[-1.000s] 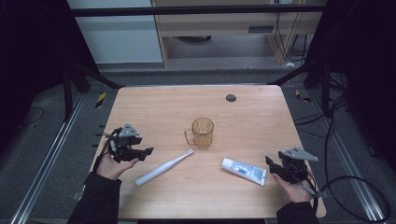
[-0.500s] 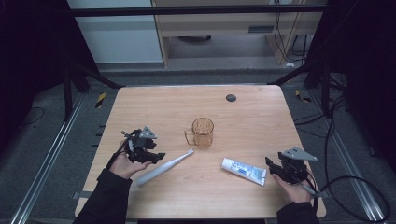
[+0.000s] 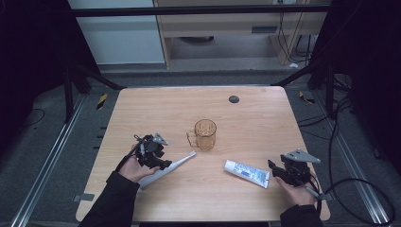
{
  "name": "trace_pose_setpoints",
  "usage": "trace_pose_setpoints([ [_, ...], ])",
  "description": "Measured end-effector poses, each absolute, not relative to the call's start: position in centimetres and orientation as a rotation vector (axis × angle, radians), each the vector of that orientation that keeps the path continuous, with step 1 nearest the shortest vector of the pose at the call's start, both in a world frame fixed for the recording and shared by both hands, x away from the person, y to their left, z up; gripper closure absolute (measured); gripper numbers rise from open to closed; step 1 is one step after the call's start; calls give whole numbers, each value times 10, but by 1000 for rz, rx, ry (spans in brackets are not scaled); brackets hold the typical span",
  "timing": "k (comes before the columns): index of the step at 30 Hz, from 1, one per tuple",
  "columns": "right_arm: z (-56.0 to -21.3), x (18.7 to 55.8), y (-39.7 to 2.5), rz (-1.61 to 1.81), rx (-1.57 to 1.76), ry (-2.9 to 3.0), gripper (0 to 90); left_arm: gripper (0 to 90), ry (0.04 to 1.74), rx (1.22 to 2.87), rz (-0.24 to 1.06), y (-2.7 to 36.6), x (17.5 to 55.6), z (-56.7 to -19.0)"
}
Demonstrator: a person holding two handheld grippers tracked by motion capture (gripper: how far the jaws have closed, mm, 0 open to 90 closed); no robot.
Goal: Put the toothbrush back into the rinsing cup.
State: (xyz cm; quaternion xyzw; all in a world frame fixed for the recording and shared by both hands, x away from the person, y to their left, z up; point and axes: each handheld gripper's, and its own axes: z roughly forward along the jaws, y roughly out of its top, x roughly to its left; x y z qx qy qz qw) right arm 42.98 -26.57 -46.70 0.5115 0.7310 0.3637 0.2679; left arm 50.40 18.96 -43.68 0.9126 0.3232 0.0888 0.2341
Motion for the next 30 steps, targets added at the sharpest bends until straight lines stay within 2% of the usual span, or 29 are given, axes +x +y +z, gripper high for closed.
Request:
trace_pose_setpoints([
  [20, -467, 431, -266, 984, 1376, 1966, 448, 521, 839, 2596, 191, 171, 512, -453],
  [30, -467, 431, -265, 985, 1379, 1968, 448, 573, 831, 2629, 161, 165, 517, -461],
])
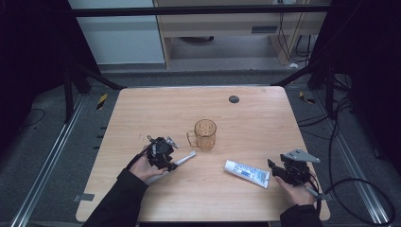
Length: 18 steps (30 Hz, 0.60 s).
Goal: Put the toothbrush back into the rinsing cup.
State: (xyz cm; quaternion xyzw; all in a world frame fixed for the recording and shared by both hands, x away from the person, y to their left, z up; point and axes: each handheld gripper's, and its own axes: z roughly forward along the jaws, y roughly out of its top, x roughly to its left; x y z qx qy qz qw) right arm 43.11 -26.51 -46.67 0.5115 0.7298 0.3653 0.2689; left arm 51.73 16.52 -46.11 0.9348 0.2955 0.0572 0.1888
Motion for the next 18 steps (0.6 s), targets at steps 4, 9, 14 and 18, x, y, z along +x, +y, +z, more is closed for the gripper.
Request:
trace_pose_setpoints([
  [4, -466, 431, -266, 985, 1375, 1965, 448, 583, 835, 2633, 157, 165, 518, -463],
  [9, -466, 431, -265, 986, 1382, 1967, 448, 624, 838, 2642, 153, 164, 519, -465],
  [14, -466, 431, -265, 985, 1380, 1967, 448, 662, 849, 2650, 147, 162, 520, -467],
  [18, -466, 431, -266, 988, 1378, 1962, 448, 672, 841, 2655, 152, 161, 519, -468],
])
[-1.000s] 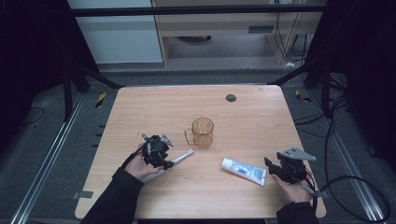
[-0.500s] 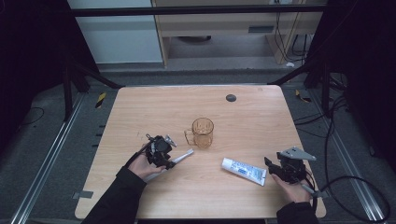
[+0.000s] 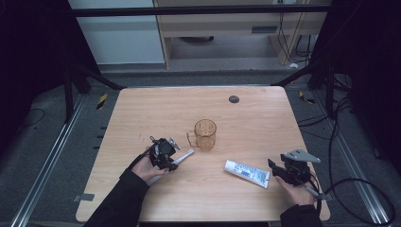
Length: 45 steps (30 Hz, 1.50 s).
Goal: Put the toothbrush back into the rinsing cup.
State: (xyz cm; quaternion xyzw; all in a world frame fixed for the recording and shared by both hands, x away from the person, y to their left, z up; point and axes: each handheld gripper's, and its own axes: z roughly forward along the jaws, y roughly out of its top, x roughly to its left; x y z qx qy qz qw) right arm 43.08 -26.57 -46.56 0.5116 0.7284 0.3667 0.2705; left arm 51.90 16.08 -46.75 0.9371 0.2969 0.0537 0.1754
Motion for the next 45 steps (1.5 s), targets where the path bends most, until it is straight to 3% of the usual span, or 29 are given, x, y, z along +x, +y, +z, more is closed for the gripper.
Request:
trace_pose_setpoints([
  [21, -465, 430, -266, 995, 1385, 1960, 454, 679, 849, 2625, 133, 168, 515, -458],
  [45, -465, 430, -267, 993, 1373, 1954, 458, 683, 896, 2332, 292, 205, 499, -405],
])
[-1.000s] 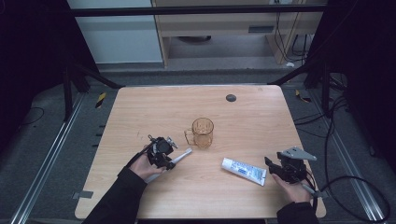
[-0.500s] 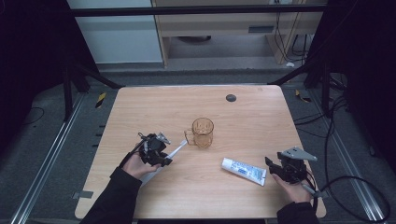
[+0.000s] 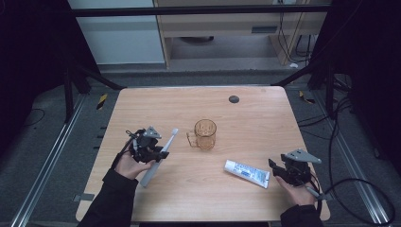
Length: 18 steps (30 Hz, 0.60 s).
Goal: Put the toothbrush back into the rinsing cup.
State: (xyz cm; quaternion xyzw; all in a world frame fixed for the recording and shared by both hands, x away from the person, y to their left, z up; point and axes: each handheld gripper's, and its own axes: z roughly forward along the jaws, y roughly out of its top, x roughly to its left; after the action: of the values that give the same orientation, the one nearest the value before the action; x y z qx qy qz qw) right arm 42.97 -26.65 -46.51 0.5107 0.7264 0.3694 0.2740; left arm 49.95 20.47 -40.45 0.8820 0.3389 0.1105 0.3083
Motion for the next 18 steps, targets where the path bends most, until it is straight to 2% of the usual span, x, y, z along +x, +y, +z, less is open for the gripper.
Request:
trace_pose_setpoints([
  [18, -465, 430, -267, 993, 1377, 1949, 459, 684, 896, 2142, 427, 223, 488, -374],
])
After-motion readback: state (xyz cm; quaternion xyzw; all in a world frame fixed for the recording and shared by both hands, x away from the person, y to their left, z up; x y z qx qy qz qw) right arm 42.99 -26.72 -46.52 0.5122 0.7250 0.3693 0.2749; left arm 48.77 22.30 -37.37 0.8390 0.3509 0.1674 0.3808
